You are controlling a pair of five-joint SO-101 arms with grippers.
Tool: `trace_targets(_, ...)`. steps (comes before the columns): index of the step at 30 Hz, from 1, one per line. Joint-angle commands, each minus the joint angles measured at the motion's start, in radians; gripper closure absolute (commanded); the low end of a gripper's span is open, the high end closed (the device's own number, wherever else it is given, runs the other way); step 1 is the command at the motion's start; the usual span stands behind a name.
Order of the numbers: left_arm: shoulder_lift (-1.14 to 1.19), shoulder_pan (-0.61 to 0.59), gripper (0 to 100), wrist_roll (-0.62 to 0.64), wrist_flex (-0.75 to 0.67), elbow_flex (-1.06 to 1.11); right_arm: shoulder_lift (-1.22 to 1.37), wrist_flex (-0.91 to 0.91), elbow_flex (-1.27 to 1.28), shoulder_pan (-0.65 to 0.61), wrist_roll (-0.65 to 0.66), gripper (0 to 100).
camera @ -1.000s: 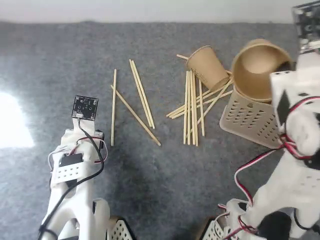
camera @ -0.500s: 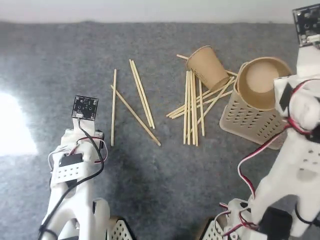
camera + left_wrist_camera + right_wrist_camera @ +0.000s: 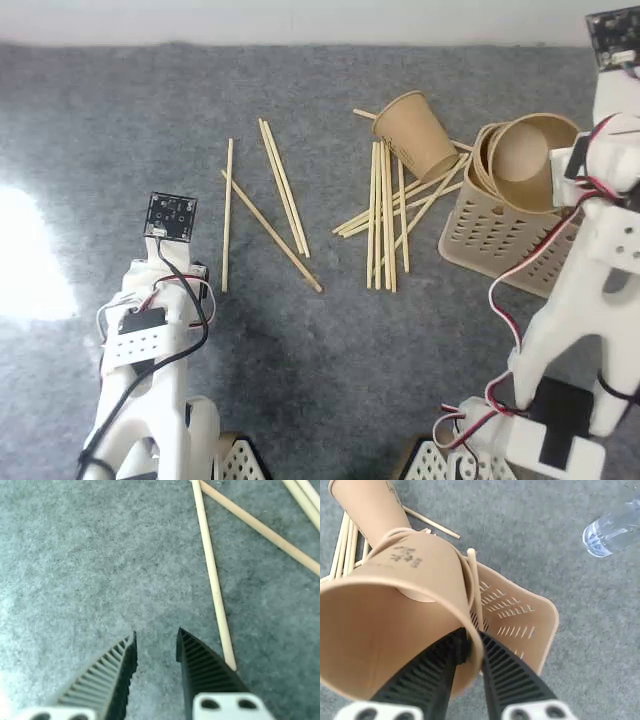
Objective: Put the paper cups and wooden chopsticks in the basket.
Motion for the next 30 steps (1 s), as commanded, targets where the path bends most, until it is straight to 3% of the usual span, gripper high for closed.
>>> trace_targets(1,-0.018,0.008,86,0.003,-0.025,-0.007,0.001,0.038,-0.002,0.002,0.015,78.0)
trace_targets(4,-0.018,0.008,86,0.003,-0.025,-0.007,-0.001,0.039,-0.002,0.004,0.017,63.8)
trace_targets(6,-0.018,0.009,86,0.003,-0.025,-0.007,-0.018,0.039,-0.002,0.008,0.018,60.8)
trace_targets(16,-0.018,0.009,86,0.003,-0.025,-0.007,-0.252,-0.085,-0.046,-0.002,0.018,60.8)
trace_targets(30,-0.018,0.028,86,0.0,-0.025,-0.002,-0.058,-0.263,0.041,-0.031,0.018,60.8)
